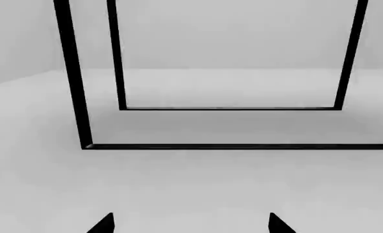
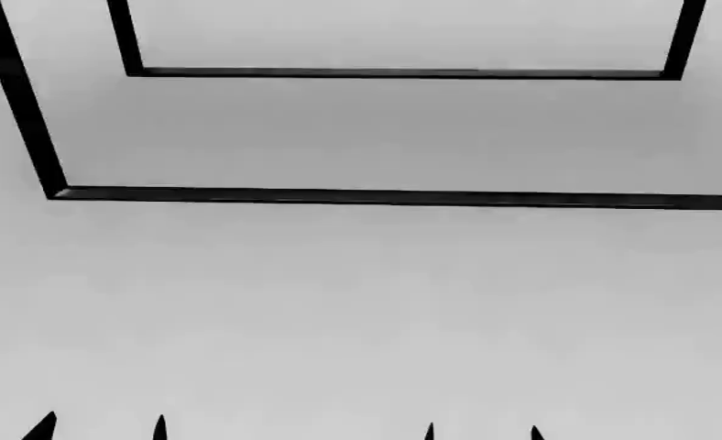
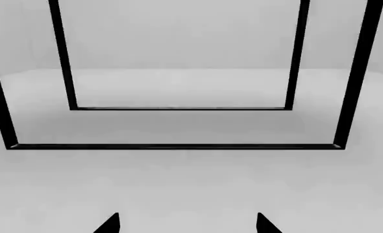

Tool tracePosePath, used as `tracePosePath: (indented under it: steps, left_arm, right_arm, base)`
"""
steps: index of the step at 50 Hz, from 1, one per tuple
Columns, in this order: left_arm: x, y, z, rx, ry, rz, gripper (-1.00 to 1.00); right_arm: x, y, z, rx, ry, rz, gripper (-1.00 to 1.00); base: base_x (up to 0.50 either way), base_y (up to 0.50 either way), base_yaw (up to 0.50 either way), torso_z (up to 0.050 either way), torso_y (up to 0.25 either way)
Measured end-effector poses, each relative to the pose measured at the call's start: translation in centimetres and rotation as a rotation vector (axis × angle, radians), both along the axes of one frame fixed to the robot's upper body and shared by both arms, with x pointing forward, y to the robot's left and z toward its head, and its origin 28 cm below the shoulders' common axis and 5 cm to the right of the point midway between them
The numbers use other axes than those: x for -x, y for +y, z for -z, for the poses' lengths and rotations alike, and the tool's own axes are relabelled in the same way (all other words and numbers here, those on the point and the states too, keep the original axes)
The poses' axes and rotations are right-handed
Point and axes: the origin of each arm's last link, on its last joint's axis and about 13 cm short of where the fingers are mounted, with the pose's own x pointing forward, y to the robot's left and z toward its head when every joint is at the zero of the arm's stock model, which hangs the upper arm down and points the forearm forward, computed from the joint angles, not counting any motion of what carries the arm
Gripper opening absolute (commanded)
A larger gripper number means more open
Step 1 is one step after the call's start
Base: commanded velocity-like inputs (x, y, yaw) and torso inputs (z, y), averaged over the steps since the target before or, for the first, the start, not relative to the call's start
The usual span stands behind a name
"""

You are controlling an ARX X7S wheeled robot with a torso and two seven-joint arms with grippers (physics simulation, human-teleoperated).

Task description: Pick up the book and place it in the back compartment of the caddy.

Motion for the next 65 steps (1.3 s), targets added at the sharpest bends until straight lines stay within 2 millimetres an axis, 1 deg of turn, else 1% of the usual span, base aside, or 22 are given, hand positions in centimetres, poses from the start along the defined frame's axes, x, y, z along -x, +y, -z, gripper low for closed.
tracePosePath:
  steps: [2, 22, 47, 54, 65]
  left_arm:
    - [-0.3, -0.3, -0.2, 0.013, -0.001, 0.0, 1.0]
    - [-0.1, 0.1, -0.2, 0.007, -0.019, -0.019, 1.0]
    - [0.0, 0.5, -0.3, 0.005, -0.086, -0.023, 1.0]
    - [-0.4, 0.6, -1.0, 0.006, -0.099, -0.022, 1.0]
    - [-1.7, 0.8, -2.9, -0.01, -0.114, -0.027, 1.0]
  right_arm:
    - [0.0, -0.4, -0.1, -0.008, 0.002, 0.026, 1.0]
    - [0.3, -0.7, 0.5, -0.015, -0.006, 0.003, 1.0]
    - [0.5, -1.4, 1.0, -0.022, -0.007, 0.003, 1.0]
    - [0.3, -1.4, 0.0, -0.025, -0.011, 0.001, 1.0]
    - [-0.5, -1.6, -2.6, -0.021, -0.042, -0.006, 1.0]
  base:
    - [0.0, 0.0, 0.0, 0.0, 0.0]
    - [0.0, 0.0, 0.0, 0.0, 0.0]
    - [0.0, 0.0, 0.0, 0.049, 0.0]
    - [0.0, 0.0, 0.0, 0.05, 0.0]
    - [0.0, 0.0, 0.0, 0.05, 0.0]
